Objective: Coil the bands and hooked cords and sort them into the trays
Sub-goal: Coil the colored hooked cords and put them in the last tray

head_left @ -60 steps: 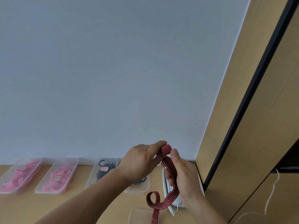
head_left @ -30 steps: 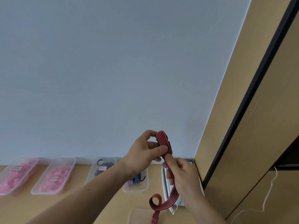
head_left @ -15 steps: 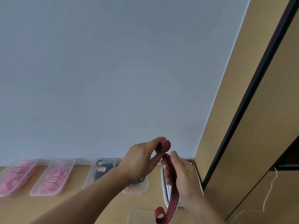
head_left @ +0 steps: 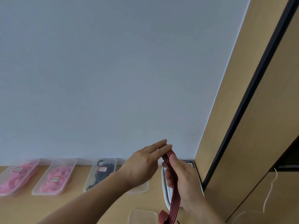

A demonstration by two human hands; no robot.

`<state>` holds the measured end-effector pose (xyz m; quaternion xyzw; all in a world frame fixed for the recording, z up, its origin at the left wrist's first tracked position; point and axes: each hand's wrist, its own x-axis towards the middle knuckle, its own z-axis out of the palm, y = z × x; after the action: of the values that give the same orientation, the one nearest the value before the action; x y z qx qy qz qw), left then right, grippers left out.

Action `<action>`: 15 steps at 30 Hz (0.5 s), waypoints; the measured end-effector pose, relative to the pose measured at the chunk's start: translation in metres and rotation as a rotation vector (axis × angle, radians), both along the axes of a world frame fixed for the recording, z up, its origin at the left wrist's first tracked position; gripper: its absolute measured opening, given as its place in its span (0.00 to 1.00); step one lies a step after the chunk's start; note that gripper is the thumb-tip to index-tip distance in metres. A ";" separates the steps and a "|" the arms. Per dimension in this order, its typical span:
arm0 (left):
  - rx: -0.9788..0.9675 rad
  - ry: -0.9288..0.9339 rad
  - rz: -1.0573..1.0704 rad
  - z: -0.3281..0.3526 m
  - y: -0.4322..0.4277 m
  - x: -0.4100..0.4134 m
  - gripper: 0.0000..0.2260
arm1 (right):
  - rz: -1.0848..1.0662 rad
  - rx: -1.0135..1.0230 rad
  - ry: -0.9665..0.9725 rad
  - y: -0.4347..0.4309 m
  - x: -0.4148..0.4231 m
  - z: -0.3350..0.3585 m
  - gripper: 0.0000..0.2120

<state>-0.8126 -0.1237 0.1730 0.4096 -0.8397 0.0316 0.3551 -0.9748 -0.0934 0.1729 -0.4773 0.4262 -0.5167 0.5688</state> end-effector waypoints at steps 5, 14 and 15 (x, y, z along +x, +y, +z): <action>1.006 0.935 -0.091 0.022 0.003 -0.009 0.22 | 0.029 -0.089 -0.004 0.002 -0.004 0.007 0.24; 1.041 1.116 -0.239 0.045 0.002 -0.018 0.19 | 0.017 -0.162 0.086 0.004 -0.007 0.012 0.18; 1.001 1.128 -0.249 0.047 0.002 -0.019 0.18 | 0.001 -0.163 0.100 0.003 -0.008 0.013 0.17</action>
<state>-0.8318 -0.1219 0.2202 0.3780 -0.4852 -0.6071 0.5031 -0.9824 -0.0902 0.1856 -0.5477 0.4103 -0.5249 0.5062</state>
